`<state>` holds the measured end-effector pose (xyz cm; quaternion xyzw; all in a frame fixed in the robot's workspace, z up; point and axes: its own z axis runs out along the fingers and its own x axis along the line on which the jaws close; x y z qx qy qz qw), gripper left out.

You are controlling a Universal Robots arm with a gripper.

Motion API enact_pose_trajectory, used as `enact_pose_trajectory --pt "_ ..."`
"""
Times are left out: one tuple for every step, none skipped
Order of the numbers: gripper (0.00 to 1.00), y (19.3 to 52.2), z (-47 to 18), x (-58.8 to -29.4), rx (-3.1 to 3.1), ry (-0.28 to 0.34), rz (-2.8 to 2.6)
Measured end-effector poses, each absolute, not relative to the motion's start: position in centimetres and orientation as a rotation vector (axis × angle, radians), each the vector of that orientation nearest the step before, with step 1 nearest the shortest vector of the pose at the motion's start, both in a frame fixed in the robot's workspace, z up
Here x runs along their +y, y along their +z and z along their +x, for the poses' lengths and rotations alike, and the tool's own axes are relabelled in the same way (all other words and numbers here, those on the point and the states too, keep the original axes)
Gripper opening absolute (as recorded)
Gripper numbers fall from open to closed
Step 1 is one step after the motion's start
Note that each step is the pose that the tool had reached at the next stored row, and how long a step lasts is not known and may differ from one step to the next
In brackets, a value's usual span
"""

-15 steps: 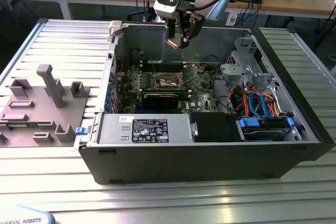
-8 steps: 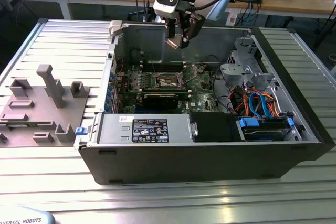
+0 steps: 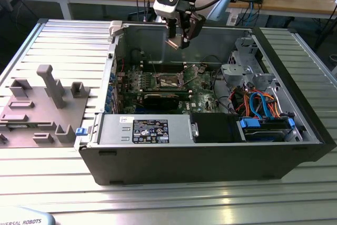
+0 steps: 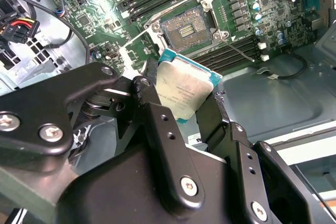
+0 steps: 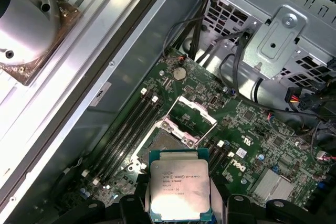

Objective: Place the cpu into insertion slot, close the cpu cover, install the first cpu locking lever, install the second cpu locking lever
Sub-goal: 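Place the cpu into insertion slot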

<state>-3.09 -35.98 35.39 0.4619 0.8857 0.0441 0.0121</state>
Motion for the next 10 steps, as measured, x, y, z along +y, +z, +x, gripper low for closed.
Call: enact_pose_trajectory --pt "0.54 35.39 -3.09 -35.98 2.761 0.138 1.442" --pt "0.54 35.39 -3.09 -35.98 2.756 0.137 1.449" --pt "0.54 35.39 -3.09 -35.98 2.752 0.137 1.456" --pt "0.54 35.39 -3.09 -35.98 2.747 0.137 1.466" --pt "0.54 35.39 -3.09 -35.98 2.744 0.137 1.472" --pt "0.54 35.39 -3.09 -35.98 2.743 0.137 1.473" --pt "0.54 35.39 -3.09 -35.98 2.742 0.137 1.474" --pt "0.54 35.39 -3.09 -35.99 2.741 0.137 1.475" --pt "0.54 35.39 -3.09 -35.99 2.741 0.137 1.477" --pt "0.54 35.39 -3.09 -35.98 2.739 0.137 1.479"
